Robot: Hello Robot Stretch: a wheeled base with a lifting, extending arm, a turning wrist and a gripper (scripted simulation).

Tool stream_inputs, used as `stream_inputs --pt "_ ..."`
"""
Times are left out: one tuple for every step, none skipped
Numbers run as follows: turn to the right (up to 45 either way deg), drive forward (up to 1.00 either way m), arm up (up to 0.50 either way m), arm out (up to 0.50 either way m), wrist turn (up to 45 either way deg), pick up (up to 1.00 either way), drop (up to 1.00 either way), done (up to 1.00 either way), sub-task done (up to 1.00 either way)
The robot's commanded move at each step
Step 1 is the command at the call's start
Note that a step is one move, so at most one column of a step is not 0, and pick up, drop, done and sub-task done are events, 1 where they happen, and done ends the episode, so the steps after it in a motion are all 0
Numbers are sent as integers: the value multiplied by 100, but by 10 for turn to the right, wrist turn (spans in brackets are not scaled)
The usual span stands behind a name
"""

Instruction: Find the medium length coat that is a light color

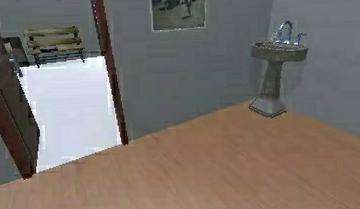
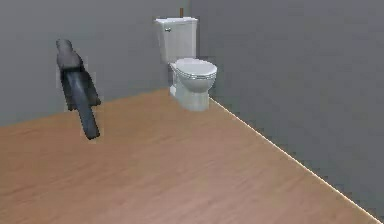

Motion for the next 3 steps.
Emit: stream_inputs --pt "-270 0 0 0 0 0 0 0 0" --pt "0 100 0 0 0 0 0 0 0" --pt "-30 0 0 0 0 0 0 0 0"
